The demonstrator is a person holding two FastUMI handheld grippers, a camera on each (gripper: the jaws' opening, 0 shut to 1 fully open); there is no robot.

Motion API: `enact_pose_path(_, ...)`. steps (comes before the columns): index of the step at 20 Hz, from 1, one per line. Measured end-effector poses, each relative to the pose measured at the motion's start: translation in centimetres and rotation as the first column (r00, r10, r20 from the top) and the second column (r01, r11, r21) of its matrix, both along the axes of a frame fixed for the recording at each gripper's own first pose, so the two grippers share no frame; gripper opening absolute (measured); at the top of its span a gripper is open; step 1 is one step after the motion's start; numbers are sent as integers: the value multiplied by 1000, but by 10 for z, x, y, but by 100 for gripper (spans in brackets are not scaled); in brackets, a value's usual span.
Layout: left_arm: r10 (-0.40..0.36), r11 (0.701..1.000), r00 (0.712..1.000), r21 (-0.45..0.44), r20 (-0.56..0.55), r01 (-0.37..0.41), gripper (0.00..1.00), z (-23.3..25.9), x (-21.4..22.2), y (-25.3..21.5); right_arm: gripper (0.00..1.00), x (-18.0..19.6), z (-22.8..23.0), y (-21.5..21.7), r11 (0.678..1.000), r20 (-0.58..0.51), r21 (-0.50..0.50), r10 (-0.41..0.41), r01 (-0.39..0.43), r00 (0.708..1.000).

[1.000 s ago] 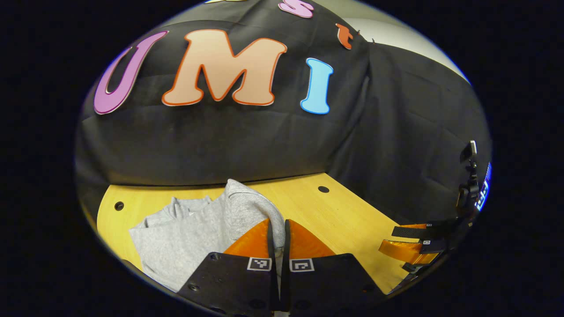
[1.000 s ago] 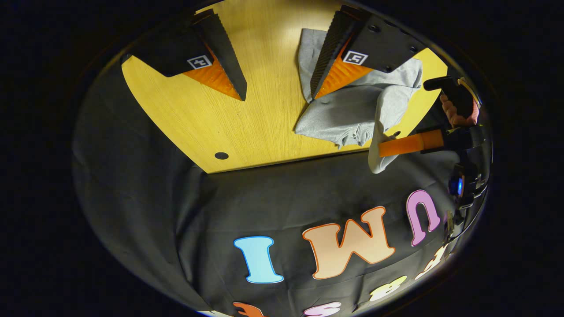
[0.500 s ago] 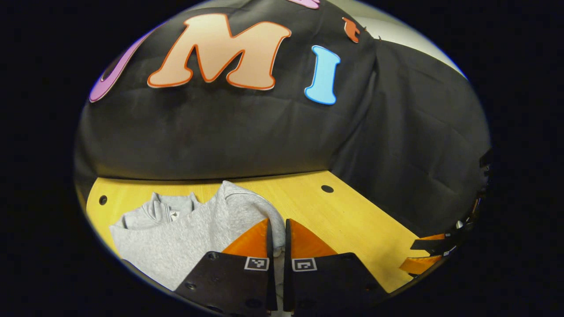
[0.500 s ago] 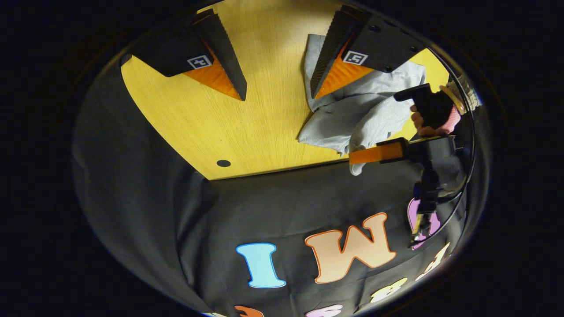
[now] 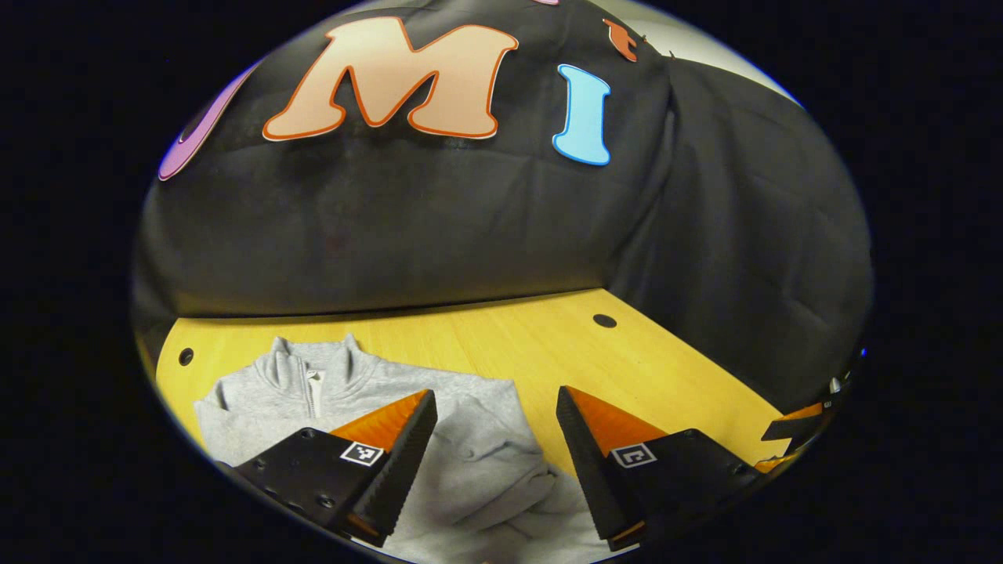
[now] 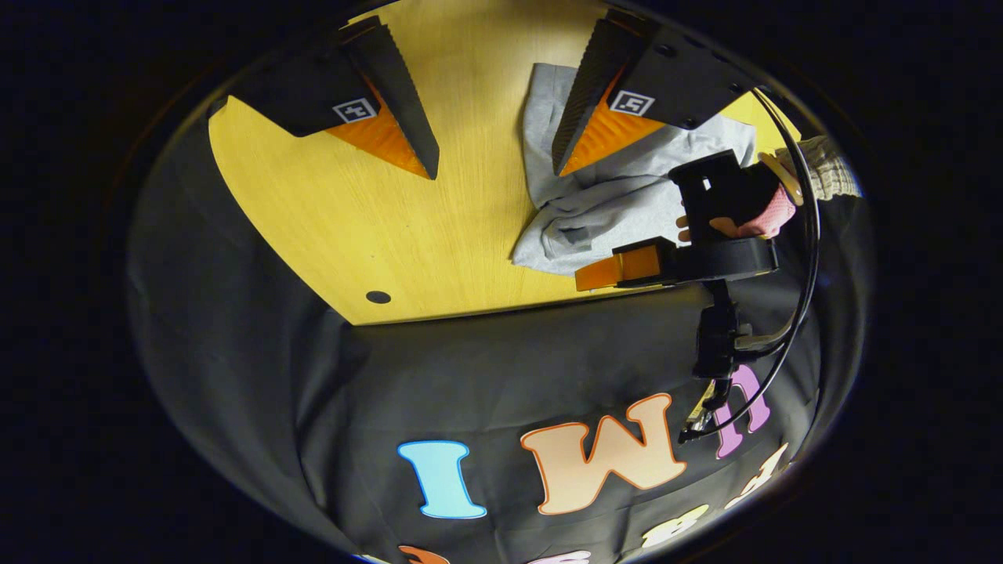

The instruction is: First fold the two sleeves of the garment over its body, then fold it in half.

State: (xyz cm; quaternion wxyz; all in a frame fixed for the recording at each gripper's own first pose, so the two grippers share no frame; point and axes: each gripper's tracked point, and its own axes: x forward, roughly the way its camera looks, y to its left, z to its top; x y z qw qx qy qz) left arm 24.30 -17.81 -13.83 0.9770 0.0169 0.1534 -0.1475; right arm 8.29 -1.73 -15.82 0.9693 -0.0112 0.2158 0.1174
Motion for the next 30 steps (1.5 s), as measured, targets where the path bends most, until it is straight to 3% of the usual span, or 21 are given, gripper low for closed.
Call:
enact_pose_path(6,107,993,994,-43,-6,-108,89,5,-55,73,92,-13,-25,32,998,-35,-10,54,-54,998)
enact_pose_path(10,202,979,979,-2,-6,-202,89,0,-112,140,92,-26,-50,52,996,-68,-13,85,-86,994)
enact_pose_path(11,224,975,974,6,-12,-224,89,-5,-129,157,85,-29,-57,55,995,-76,-19,91,-93,993)
enact_pose_path(16,326,945,942,46,-78,-323,90,-42,-207,218,85,-42,-94,64,993,-124,-43,104,-110,987)
enact_pose_path(20,366,931,917,62,-158,-360,89,-85,-258,236,84,-49,-120,63,990,-153,-85,101,-114,983)
enact_pose_path(21,377,926,909,65,-180,-372,90,-94,-268,238,92,-49,-124,62,990,-158,-92,95,-110,983)
enact_pose_path(23,393,919,897,69,-203,-387,89,-110,-281,240,92,-46,-130,62,989,-163,-106,83,-101,983)
enact_pose_path(30,465,884,859,66,-217,-462,89,-133,-288,259,92,-47,-144,66,984,-164,-147,75,-99,984)
